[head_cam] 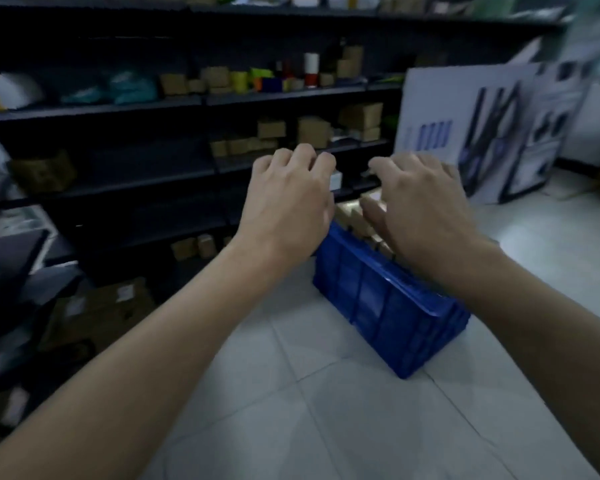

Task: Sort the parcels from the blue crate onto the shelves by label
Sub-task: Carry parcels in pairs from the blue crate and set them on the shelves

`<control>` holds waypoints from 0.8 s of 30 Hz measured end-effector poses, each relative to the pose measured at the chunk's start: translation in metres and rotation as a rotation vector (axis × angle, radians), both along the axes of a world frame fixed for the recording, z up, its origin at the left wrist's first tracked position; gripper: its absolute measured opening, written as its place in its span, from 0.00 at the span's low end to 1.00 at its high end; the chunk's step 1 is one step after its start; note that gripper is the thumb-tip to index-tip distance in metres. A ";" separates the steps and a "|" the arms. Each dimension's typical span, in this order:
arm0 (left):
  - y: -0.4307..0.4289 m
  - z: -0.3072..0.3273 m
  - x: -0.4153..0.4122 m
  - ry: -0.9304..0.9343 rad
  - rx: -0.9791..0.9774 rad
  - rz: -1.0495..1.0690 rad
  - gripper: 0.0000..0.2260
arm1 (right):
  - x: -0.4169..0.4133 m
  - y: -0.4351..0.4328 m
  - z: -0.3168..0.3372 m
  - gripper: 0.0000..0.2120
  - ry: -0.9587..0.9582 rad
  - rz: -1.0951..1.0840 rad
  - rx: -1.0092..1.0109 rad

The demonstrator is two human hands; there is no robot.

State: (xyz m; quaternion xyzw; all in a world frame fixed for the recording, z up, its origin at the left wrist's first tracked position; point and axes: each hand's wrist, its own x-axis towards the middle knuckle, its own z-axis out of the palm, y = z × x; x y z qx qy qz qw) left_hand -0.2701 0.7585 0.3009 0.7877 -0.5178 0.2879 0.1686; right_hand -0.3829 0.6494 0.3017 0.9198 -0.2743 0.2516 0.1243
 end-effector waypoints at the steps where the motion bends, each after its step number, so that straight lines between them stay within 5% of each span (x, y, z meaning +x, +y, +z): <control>1: -0.021 -0.004 0.002 0.025 -0.001 -0.045 0.16 | -0.003 -0.018 -0.004 0.20 0.009 -0.050 0.010; 15: -0.285 -0.040 0.112 0.133 0.066 -0.441 0.17 | 0.072 -0.239 -0.039 0.20 0.010 -0.521 0.098; 24: -0.435 -0.085 0.126 0.257 0.168 -0.613 0.17 | 0.064 -0.357 -0.090 0.20 0.038 -0.731 0.334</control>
